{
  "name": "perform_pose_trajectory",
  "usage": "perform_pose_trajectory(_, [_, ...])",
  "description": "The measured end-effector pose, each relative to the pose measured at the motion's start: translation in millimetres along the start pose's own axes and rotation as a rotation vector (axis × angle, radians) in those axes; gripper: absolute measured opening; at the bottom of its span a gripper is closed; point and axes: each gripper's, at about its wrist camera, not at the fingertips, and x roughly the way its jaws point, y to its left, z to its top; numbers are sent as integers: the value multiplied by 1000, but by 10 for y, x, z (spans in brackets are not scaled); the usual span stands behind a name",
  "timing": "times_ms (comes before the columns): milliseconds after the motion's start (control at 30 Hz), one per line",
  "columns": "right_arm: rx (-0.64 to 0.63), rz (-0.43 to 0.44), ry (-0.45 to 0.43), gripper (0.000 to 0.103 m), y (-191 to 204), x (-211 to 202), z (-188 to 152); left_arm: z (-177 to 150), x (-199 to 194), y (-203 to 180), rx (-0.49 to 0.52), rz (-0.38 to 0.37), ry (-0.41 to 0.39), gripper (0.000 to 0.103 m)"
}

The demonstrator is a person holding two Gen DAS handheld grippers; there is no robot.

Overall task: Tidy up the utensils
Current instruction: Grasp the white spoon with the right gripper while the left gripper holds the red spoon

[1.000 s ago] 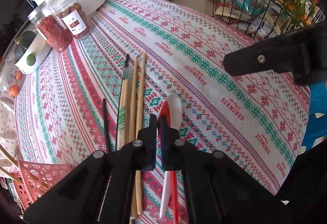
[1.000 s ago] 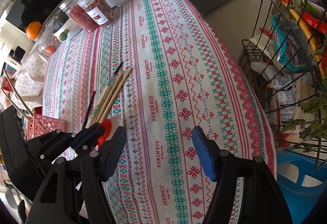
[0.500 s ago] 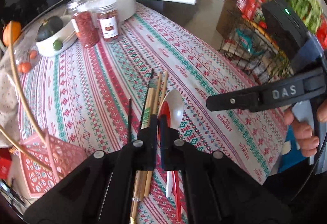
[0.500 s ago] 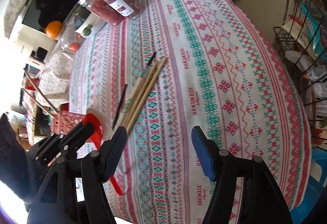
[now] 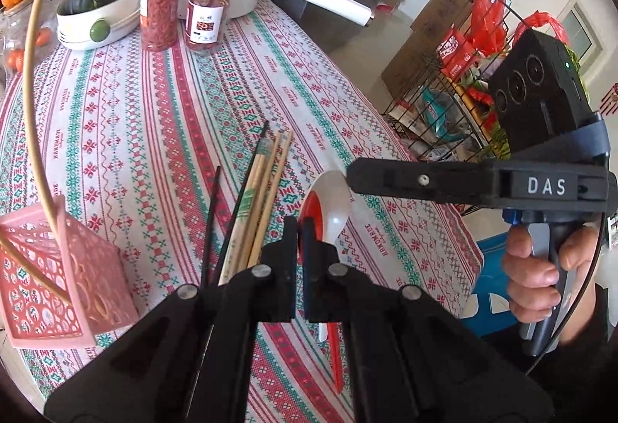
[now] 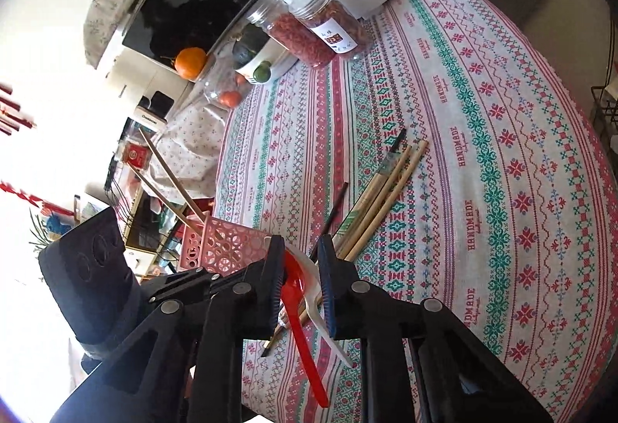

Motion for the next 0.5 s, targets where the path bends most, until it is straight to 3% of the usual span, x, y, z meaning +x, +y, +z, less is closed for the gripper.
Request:
perform_pose_trajectory(300, [-65,-63,20,11,23,134,-3,3,34,19,0,-9,21,3])
perform_pose_trajectory(500, [-164,-127,-8,0,143,123,-34,7,5,44,2,17,14,2])
